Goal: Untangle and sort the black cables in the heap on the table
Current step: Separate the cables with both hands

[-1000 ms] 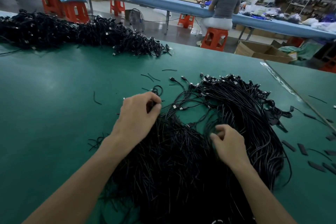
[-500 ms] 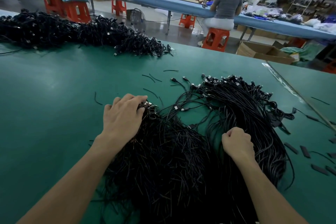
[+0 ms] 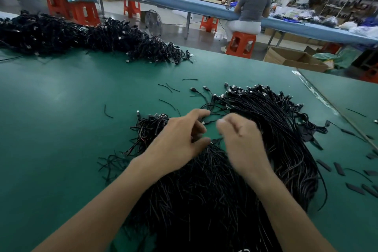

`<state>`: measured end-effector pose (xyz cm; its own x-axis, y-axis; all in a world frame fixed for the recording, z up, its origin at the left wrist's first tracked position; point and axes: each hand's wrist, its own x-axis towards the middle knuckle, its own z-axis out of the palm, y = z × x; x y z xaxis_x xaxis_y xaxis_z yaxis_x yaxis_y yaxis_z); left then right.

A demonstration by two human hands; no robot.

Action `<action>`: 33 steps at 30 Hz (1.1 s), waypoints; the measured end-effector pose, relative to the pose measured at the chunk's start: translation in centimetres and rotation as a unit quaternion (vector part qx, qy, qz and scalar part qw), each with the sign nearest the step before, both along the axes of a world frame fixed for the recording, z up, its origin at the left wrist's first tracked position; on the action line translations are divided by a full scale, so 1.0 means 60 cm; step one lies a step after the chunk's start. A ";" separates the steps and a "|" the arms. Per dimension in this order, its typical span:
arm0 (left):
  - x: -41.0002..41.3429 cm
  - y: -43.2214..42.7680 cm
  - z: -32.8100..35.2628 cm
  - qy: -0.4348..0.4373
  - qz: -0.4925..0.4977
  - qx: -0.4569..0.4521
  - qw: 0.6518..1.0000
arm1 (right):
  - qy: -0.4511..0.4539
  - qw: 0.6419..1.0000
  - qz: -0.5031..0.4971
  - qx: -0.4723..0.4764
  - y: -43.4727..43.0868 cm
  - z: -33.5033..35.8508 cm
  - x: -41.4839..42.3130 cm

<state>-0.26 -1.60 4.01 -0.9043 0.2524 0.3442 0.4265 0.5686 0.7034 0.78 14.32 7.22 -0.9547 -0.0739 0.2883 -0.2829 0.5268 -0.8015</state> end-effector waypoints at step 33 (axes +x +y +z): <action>0.009 0.015 -0.008 0.181 0.034 -0.152 0.971 | -0.197 0.975 0.103 -0.018 0.026 0.038 0.040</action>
<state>0.28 -0.68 3.54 -0.7559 0.3364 0.5616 0.5688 0.7623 0.3089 3.20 15.86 9.50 -0.9578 -0.2723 -0.0925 -0.0457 0.4614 -0.8860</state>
